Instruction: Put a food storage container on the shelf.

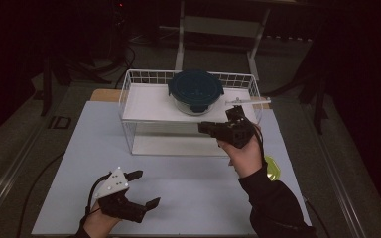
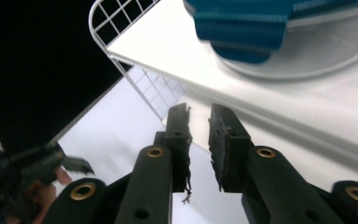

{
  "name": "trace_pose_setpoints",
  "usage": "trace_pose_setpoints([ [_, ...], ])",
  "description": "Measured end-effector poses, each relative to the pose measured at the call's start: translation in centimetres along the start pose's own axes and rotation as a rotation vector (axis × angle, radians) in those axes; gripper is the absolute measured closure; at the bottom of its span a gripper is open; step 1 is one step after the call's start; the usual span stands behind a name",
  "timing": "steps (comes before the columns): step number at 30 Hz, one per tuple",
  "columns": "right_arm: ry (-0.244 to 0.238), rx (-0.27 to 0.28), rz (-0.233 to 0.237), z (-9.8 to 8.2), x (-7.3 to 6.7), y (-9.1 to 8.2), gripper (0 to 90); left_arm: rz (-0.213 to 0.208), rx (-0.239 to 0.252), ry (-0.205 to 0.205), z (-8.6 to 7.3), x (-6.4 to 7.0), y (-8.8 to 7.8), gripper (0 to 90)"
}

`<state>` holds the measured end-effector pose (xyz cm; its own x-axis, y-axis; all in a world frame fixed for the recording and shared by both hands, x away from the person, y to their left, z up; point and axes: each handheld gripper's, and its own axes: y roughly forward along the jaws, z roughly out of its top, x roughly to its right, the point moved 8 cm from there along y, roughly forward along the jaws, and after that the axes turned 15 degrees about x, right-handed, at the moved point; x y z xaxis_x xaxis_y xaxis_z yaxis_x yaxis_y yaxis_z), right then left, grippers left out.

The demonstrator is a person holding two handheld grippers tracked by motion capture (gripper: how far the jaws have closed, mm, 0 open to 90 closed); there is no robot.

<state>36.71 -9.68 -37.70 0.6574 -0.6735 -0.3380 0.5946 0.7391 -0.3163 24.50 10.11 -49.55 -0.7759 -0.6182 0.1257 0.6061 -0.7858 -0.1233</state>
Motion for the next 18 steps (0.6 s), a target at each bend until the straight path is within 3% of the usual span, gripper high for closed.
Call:
trace_pose_setpoints([
  [5,-0.006,-0.006,0.004,-1.3,0.2,-0.5,66.2,0.014,0.007,-0.050,-0.7,-0.8,-0.5,0.7],
  [10,-0.033,0.007,0.011,-3.2,0.4,-1.6,50.2,0.003,0.015,-0.027,-1.0,-0.8,-0.8,0.7],
  [18,-0.002,0.068,0.024,-4.8,1.4,-3.1,17.5,0.015,0.019,-0.025,-1.7,-1.4,-0.9,0.7],
])
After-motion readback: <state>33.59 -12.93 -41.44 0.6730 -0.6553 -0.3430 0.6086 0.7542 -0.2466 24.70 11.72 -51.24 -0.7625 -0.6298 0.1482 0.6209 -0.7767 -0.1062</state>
